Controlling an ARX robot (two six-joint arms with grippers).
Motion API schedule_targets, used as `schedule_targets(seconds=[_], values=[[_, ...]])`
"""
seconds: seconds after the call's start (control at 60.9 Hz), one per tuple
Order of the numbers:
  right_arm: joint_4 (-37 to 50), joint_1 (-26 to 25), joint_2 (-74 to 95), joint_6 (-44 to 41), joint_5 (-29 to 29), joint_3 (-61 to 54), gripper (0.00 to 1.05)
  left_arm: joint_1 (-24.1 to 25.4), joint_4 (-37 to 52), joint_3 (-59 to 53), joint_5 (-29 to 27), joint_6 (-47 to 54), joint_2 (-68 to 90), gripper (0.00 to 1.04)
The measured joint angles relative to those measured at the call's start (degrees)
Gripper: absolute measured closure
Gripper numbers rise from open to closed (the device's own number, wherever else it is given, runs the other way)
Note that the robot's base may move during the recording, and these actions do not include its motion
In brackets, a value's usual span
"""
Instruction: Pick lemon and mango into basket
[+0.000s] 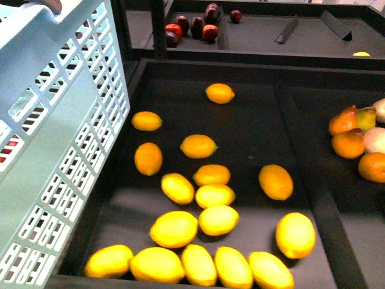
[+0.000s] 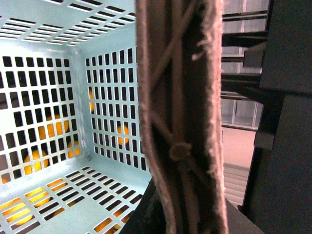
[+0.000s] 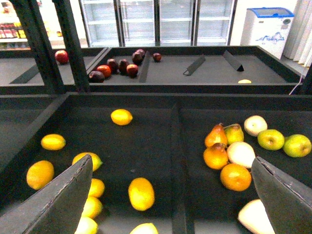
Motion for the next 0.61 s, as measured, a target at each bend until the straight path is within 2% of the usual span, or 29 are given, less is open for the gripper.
schedule_targets(seconds=[0.608], values=[[0.0,0.0,0.0,0.0,0.0,0.0,0.09,0.0,0.0,0.0,-0.1,0.2,0.0,1.00]])
